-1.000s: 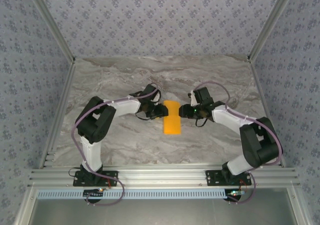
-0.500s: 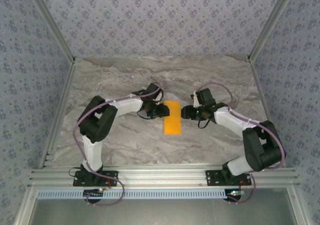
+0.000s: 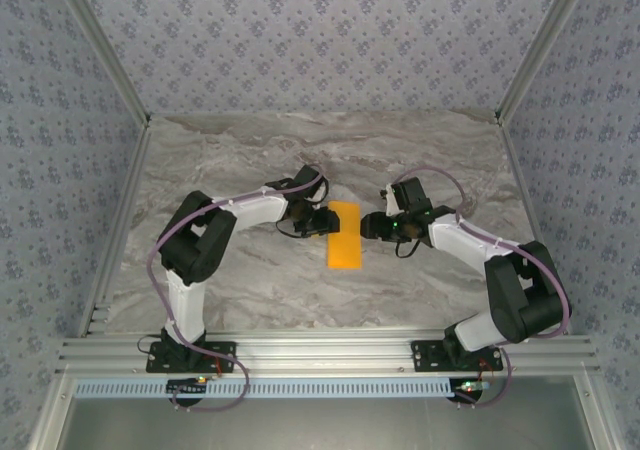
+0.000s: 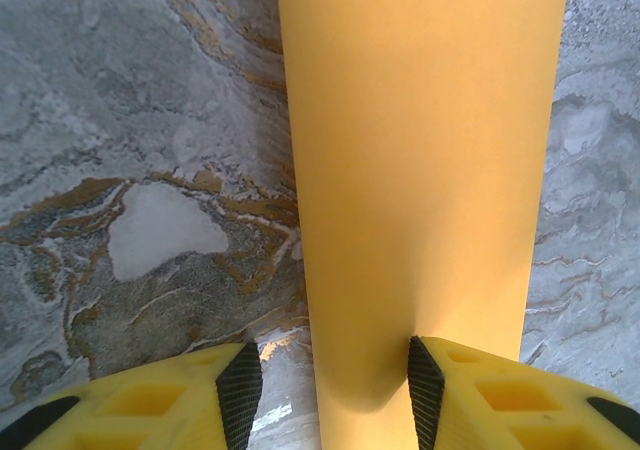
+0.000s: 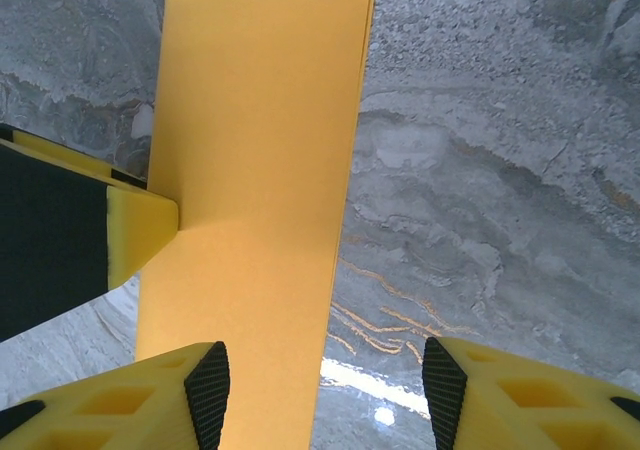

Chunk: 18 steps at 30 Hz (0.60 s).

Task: Fold a paper plane with a square sheet of paper (fold left side to right side)
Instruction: First fold in half a square sheet of paper at the center of the table, then hold the square sheet of paper at the center of the table.

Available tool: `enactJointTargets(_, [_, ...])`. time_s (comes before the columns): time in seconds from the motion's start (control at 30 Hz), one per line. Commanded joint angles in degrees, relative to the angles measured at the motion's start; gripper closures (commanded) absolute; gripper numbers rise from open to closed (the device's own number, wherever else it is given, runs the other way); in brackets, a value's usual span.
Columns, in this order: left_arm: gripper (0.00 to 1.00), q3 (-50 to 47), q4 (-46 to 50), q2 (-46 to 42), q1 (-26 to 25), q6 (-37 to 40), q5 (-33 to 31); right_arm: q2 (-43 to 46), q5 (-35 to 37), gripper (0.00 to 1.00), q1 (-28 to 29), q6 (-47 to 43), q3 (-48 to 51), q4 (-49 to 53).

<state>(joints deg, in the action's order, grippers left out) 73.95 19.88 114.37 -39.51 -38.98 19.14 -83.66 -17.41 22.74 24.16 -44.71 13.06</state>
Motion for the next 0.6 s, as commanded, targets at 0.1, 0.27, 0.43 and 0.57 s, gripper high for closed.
enactJointTargets(0.1, [0.53,-0.1,-1.0,4.7,-1.9,1.1,-0.8,-1.3,-4.6,0.46,-0.3,1.9,0.5,-2.8])
enactJointTargets(0.27, [0.53,0.0,-0.9,4.7,-1.9,1.1,-0.8,-4.2,-7.9,0.56,0.1,3.5,0.3,-5.8])
enactJointTargets(0.43, [0.53,0.1,-0.8,4.8,-1.9,1.2,-0.9,-6.3,-8.4,0.60,0.8,3.8,-0.6,-6.2])
enactJointTargets(0.57, [0.53,0.0,-0.5,4.8,-1.8,1.4,-1.0,-6.3,-7.6,0.62,0.8,3.9,-0.7,-6.1])
